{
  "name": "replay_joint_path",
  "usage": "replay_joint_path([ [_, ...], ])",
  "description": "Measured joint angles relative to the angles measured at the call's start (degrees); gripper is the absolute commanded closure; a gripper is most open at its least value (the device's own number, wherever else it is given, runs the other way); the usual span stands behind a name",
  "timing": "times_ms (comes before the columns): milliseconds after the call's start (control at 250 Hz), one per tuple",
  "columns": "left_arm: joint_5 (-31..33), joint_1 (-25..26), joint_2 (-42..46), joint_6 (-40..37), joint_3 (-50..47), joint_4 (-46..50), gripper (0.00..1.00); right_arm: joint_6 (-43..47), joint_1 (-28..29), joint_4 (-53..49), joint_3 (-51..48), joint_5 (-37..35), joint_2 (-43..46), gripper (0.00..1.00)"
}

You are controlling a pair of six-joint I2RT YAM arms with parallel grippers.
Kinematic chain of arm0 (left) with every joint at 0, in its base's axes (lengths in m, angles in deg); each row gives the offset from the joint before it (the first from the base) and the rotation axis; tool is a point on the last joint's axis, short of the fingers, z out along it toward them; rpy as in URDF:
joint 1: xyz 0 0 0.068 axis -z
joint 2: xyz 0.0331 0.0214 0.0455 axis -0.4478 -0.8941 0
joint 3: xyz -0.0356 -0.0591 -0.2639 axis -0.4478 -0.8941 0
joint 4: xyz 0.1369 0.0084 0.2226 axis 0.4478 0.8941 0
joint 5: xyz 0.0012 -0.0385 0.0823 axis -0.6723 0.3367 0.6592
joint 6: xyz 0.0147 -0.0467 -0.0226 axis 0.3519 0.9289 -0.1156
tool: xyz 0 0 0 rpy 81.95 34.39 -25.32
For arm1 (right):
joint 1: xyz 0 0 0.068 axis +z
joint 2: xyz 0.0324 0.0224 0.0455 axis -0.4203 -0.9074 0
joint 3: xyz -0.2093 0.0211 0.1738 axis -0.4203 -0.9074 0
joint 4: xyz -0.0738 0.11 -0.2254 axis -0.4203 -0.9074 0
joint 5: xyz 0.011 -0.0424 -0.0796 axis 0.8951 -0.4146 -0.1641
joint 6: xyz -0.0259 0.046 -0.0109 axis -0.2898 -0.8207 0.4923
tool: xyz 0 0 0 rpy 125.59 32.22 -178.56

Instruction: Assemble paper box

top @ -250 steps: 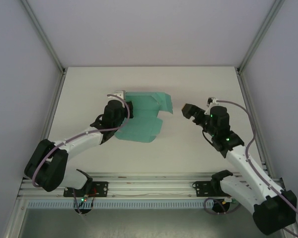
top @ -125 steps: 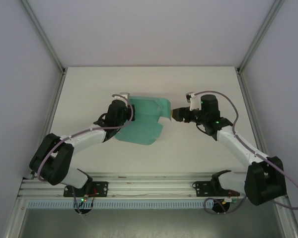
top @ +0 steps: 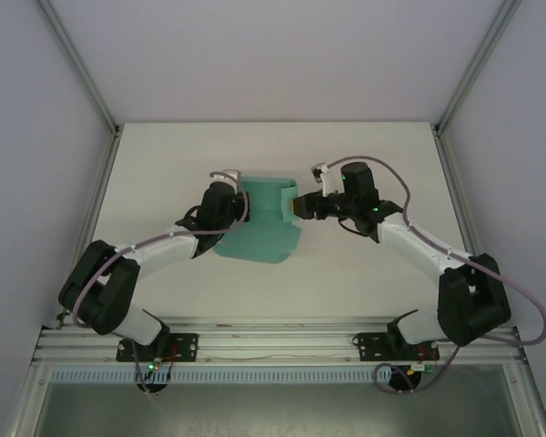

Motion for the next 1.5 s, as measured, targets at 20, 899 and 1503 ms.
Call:
replay_joint_path([
  [20, 0.5, 0.3, 0.0, -0.1, 0.1, 0.3, 1.0, -0.2, 0.3, -0.1, 0.3, -0.8, -0.3, 0.5],
  [899, 8.3, 4.0, -4.2, -0.4, 5.1, 6.4, 1.0, -7.2, 10.0, -1.7, 7.0, -35.2, -13.0, 0.83],
  [1503, 12.9, 7.0, -6.7, 1.5, 9.5, 10.8, 1.0, -16.2, 14.7, -14.8, 18.2, -60.0, -22.6, 0.94],
])
